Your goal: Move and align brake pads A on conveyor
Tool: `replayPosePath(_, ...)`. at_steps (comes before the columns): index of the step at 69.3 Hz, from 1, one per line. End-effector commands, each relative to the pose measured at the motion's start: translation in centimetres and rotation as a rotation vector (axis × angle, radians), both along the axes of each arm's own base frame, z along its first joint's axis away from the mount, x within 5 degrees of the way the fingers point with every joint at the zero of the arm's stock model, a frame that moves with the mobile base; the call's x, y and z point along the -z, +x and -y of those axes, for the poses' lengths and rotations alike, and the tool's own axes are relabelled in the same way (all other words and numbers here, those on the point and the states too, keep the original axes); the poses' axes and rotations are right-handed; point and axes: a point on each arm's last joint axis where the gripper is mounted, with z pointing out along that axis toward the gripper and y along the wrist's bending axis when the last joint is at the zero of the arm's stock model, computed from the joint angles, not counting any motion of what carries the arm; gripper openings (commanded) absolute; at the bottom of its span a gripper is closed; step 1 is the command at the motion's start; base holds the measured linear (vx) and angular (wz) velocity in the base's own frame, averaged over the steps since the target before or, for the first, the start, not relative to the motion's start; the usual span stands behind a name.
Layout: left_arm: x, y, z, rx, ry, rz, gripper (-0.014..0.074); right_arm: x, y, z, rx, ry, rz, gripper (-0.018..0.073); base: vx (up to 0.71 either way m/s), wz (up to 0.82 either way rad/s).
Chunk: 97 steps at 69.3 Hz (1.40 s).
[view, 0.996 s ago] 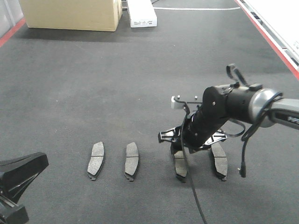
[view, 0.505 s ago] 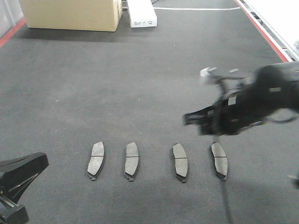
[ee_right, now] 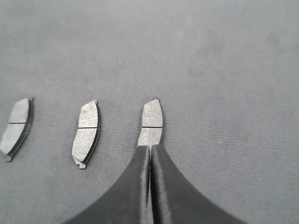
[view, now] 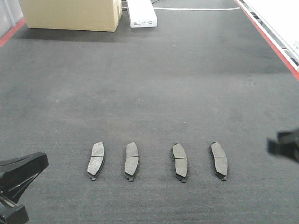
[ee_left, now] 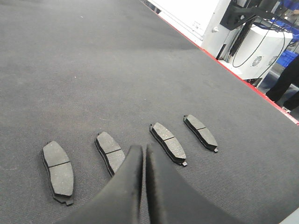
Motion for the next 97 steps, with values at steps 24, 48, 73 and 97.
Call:
replayPosePath(24,-1.6,0.1,0.3,0.015,-0.054,0.079,-0.0006,0.8,-6.8,1.2,-0.042,-0.036,0.336,-0.0006,0.0,0.0)
replayPosePath(48,-1.6,0.1,0.3,0.015,-0.054,0.079,-0.0006,0.7,-7.3,1.3,-0.042,-0.036,0.337,-0.0006,0.0,0.0)
replayPosePath(73,-2.0,0.1,0.4,0.064,0.031,0.214,-0.0006,0.7,-7.3,1.3,-0.042,-0.036,0.337,-0.0006,0.0,0.0)
replayPosePath(97,-2.3,0.1,0.5,0.073,0.039,0.263,-0.0006,0.7,-7.3,1.3,-0.042,-0.036,0.337,-0.0006,0.0,0.0)
